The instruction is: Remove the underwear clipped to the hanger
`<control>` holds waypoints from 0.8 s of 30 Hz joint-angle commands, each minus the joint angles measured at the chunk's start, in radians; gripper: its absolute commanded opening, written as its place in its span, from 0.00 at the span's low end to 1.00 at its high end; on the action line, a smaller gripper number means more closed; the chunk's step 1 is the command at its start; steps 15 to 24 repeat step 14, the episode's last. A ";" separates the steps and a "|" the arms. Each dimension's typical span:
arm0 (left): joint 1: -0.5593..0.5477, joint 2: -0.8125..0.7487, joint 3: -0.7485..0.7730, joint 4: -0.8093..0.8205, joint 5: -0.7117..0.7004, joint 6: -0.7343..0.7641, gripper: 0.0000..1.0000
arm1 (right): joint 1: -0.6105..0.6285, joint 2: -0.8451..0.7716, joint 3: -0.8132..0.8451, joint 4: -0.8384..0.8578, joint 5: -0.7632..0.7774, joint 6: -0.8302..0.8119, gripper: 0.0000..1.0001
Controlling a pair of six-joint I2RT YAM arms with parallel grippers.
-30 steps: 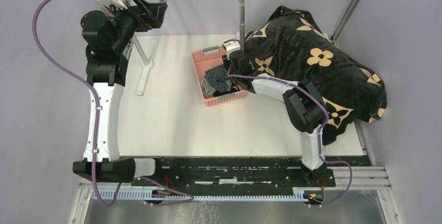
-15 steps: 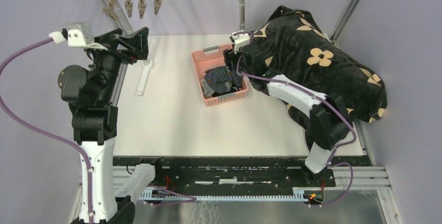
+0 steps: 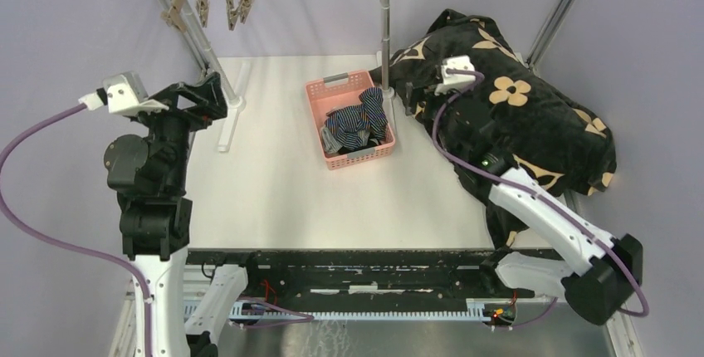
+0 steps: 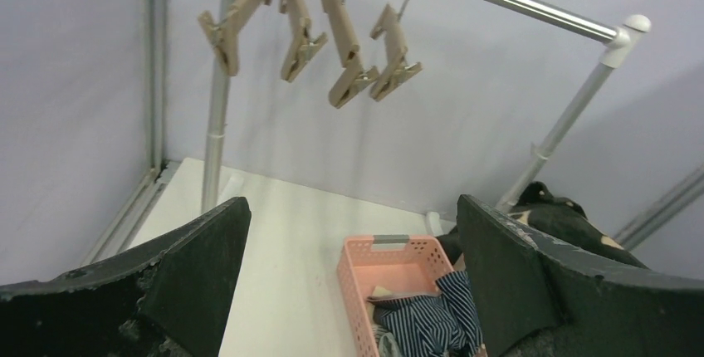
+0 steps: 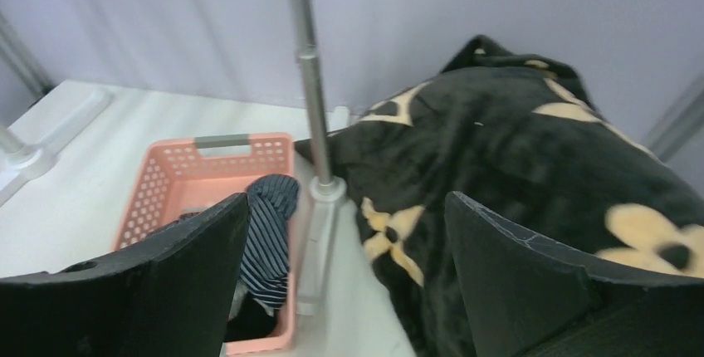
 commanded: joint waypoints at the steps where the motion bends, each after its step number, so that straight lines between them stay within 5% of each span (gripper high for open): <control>1: 0.003 -0.067 0.000 -0.039 -0.159 0.058 0.99 | 0.000 -0.186 -0.122 0.092 0.172 -0.047 0.95; 14: 0.003 -0.149 -0.065 -0.120 -0.334 0.055 0.99 | 0.000 -0.586 -0.271 0.060 0.353 -0.185 0.91; 24: 0.003 -0.149 -0.065 -0.120 -0.334 0.055 0.99 | 0.000 -0.586 -0.271 0.060 0.353 -0.185 0.91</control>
